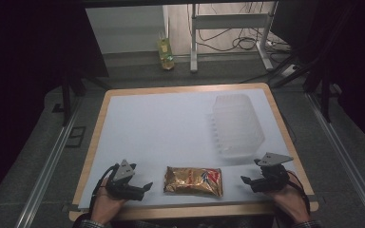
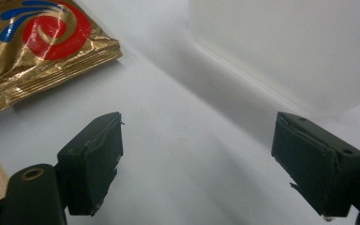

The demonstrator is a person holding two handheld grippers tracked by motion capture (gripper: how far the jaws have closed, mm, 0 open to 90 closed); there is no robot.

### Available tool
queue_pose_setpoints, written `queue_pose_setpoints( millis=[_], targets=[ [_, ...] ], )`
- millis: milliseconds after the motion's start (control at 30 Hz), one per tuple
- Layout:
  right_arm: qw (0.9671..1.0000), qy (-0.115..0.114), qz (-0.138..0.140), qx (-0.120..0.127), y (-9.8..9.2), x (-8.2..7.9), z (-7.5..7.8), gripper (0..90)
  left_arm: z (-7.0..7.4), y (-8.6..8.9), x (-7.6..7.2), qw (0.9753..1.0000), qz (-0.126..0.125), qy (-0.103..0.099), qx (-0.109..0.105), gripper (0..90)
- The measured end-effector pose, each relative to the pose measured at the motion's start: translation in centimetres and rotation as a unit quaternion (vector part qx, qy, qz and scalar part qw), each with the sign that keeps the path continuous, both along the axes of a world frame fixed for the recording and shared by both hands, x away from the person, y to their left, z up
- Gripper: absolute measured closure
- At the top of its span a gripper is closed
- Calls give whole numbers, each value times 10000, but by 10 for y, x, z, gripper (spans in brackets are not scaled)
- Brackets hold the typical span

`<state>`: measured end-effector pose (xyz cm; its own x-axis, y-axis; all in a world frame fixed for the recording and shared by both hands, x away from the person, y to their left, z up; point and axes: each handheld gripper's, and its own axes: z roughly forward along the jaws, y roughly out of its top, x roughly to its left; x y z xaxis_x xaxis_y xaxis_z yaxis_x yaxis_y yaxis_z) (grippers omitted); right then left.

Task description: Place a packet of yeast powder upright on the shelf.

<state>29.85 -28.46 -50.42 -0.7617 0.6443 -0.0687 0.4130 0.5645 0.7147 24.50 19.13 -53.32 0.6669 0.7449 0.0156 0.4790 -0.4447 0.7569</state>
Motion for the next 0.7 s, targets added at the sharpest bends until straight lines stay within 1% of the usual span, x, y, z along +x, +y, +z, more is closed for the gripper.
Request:
queue_pose_setpoints(
  millis=[100,133,200,333,400,433,500,567,700],
  targets=[
    [9999,43,6,121,-1,1,0,167,0,-4,0,10000,-14,-18,86,72],
    [9999,57,7,149,-2,1,0,167,0,-4,0,10000,21,-36,83,59],
    [9998,85,11,157,-1,1,0,167,1,-4,0,10000,32,-68,24,51],
    [9999,49,61,84,2,0,0,167,1,-2,1,9998,85,-22,-151,42],
    [9999,58,60,70,2,0,0,167,1,-2,1,9999,57,-23,-157,40],
    [10000,58,57,56,3,0,0,167,1,-3,1,9999,56,-5,-142,37],
    [9999,74,64,70,3,0,0,167,0,-4,2,9998,71,100,-126,34],
    [10000,66,53,50,3,0,-1,168,0,-6,2,9997,127,167,-81,24],
    [9999,82,59,30,3,1,-1,168,0,-6,3,9995,152,258,-100,16]
  ],
)
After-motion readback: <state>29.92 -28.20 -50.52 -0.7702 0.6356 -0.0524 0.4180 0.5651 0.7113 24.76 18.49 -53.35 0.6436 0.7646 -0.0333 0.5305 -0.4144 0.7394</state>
